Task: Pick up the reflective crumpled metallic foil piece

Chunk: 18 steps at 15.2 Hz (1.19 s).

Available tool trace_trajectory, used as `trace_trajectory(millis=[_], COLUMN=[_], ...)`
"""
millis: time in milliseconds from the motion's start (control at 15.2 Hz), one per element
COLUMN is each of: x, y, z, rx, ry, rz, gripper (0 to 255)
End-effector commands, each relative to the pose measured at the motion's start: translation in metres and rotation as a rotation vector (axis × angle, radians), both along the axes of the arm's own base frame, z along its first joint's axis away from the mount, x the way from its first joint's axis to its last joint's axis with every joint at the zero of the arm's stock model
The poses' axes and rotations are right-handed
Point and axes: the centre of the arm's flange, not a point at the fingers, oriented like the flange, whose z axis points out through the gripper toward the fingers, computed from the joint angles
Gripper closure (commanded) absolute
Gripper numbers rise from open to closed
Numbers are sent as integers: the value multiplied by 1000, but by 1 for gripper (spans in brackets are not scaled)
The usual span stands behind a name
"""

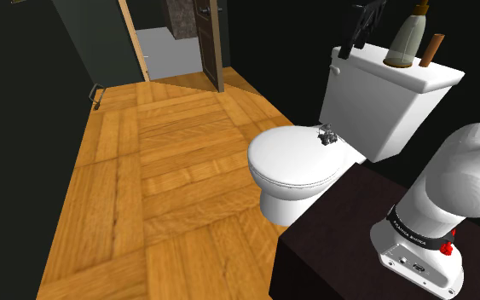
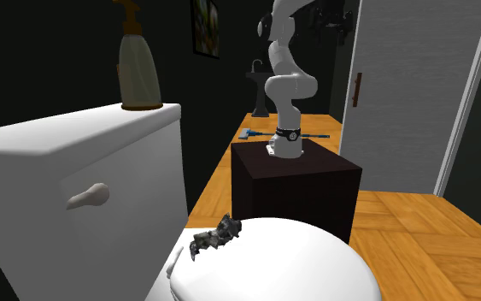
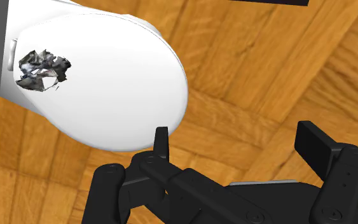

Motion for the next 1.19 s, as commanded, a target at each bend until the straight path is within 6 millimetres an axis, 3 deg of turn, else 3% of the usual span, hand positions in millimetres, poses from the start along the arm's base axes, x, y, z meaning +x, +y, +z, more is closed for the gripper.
trace_trajectory(millis=[0, 1122], x=[0, 89], y=[0, -70], z=[0, -189], rx=[0, -159], ry=[0, 67], rz=[0, -40], gripper=[0, 0])
